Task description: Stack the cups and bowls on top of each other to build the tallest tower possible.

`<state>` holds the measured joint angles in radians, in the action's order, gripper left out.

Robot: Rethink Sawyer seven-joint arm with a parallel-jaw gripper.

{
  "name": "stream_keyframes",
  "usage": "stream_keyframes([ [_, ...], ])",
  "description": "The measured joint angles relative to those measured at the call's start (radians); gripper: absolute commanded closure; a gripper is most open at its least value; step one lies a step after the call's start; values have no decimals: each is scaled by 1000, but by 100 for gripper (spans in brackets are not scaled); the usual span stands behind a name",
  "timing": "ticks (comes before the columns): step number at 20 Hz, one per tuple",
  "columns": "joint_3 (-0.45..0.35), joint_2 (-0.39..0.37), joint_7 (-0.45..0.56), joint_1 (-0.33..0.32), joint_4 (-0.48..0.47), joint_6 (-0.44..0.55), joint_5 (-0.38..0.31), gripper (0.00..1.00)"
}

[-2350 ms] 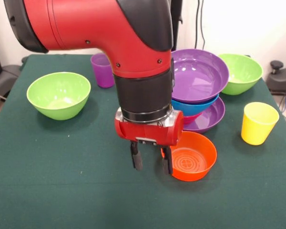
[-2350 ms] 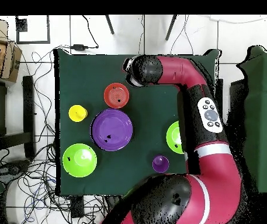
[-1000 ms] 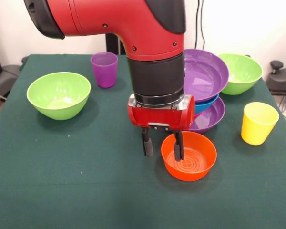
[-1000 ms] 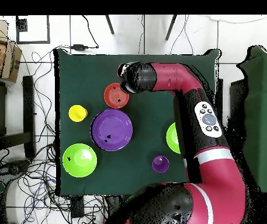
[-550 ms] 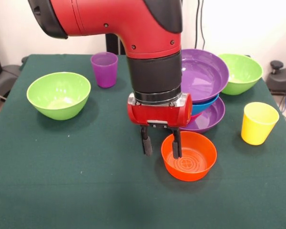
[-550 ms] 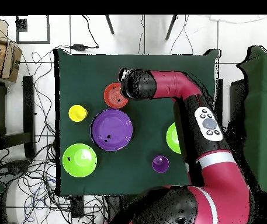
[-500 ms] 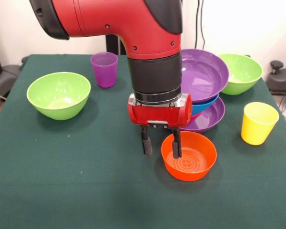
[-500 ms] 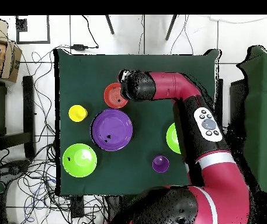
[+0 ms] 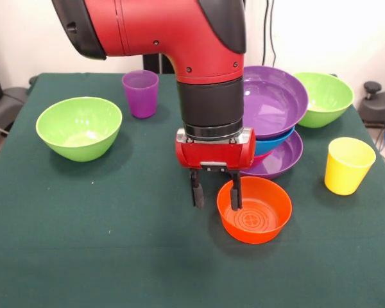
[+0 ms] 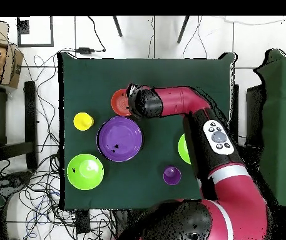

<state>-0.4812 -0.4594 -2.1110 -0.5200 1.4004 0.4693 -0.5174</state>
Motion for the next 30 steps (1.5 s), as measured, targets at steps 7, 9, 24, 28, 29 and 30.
stream_keyframes([
  [7,28,0,0,4,38,-24,-28,0],
  [9,37,0,0,6,47,-30,-35,0],
  [24,57,3,0,25,50,-36,-46,0],
  [28,59,3,0,34,50,-36,-47,0],
  [29,61,3,0,43,50,-36,-47,0],
  [30,61,3,0,45,50,-36,-47,0],
])
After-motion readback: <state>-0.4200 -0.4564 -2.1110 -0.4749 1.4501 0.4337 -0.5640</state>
